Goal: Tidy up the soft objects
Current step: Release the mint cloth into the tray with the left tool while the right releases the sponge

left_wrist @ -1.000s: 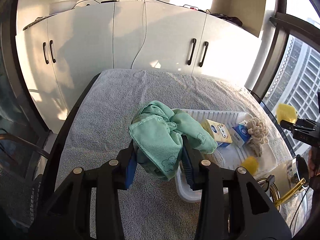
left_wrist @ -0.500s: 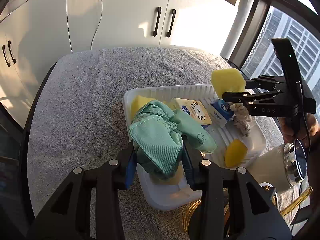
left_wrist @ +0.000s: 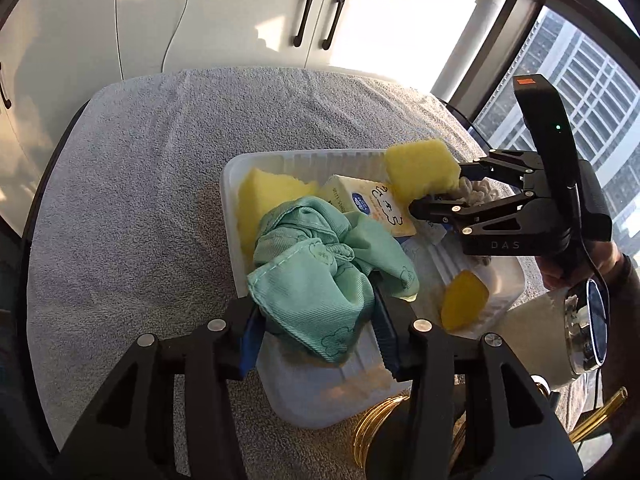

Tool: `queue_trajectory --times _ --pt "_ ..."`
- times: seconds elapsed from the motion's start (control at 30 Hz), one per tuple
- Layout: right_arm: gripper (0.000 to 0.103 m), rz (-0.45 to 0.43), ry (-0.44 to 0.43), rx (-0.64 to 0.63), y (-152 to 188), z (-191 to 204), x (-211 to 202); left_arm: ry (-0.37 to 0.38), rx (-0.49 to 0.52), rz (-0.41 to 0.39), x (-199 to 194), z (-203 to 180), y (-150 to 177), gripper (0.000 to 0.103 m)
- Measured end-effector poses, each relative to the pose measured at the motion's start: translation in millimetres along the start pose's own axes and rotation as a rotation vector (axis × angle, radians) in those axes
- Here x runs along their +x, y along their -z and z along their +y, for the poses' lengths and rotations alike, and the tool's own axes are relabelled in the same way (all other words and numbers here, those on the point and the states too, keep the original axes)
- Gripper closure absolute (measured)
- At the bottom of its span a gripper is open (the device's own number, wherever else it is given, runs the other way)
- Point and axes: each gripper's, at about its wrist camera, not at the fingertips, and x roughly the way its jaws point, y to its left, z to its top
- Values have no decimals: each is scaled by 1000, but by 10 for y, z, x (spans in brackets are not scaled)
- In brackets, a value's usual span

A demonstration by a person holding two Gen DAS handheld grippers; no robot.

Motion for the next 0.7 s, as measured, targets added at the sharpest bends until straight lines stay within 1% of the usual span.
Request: queue_trajectory --times 0.07,0.13,0.17,0.2,0.27,0.33,0.43,0.5,0.63,0.7 --pt "35 13 -7 -17 -3 17 -16 9 2 6 -20 -21 0 58" --pt "33 16 -17 -23 -3 24 -54 11 4 20 -34 -42 -8 55" --pt "32 19 -21 -26 -2 26 -77 16 0 28 -46 -45 -11 53" --pt "30 21 -25 -31 4 24 -111 17 -13 38 -58 -46 -14 48" --pt "29 13 -16 -42 26 36 -202 16 -37 55 -87 -46 -14 44" --pt "28 -8 -3 -48 56 51 -327 30 -43 42 -149 -58 -4 44" --pt "22 -42 0 -29 108 38 -517 25 -44 15 -242 -84 -5 44" --pt "22 -64 7 -12 152 11 -617 30 -52 1 -294 -85 -13 44" --pt "22 -102 35 60 228 -59 -766 3 -89 -48 -402 -37 -17 44" --pt "22 -110 29 114 288 -134 -813 -38 -110 -81 -453 9 0 44"
